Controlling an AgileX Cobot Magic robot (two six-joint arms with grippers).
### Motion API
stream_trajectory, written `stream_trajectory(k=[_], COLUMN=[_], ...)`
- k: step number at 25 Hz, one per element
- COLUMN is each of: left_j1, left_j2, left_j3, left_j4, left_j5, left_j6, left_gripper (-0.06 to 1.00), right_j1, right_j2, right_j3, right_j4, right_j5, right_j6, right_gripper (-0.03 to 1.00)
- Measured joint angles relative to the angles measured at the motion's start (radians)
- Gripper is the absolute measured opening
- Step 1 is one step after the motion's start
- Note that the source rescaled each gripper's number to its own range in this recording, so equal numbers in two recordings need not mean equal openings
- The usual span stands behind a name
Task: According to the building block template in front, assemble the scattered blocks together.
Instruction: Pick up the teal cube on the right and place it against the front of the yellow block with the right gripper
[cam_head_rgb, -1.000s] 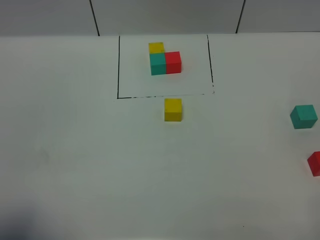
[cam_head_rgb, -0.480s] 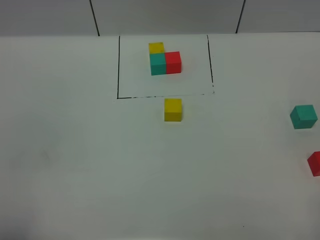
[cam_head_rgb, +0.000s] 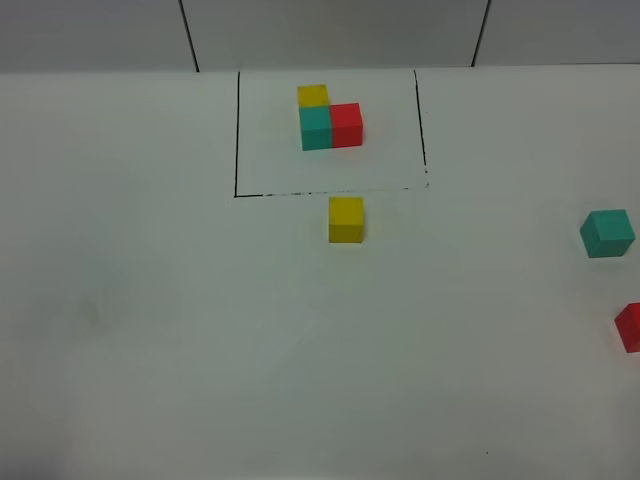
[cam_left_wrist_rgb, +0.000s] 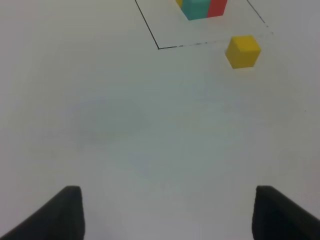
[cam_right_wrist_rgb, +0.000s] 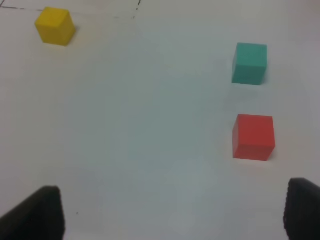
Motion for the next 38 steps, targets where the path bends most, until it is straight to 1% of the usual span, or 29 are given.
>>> stream_trajectory(k=[11,13,17,21,25,38], left_j1=[0.001,0.016,0.082,0.095,0.135,0.14], left_j2=[0.0,0.0,-0.002,-0.002,-0.002,-0.002], left_j3=[0.0,0.0,0.0,0.0,0.0,0.0], left_j4=[0.002,0.004,0.018,0.018,0.018,0.021], left_j5=[0.001,0.001,0.002,0.002,0.002,0.002], left_j6=[0.0,0.0,0.001,0.001,0.001,0.0], left_gripper=[0.62,0.62,0.62,0.62,0.62,0.62], right_j1=[0.0,0.0,0.0,0.0,0.0,0.0], right_j2=[0.0,0.0,0.0,0.0,0.0,0.0], right_j3=[0.0,0.0,0.0,0.0,0.0,0.0], right_j4=[0.0,0.0,0.0,0.0,0.0,0.0], right_j5=[0.0,0.0,0.0,0.0,0.0,0.0], right_j6=[0.0,0.0,0.0,0.0,0.0,0.0], right_gripper=[0.77,0.77,0.76,0.76,0.76,0.77])
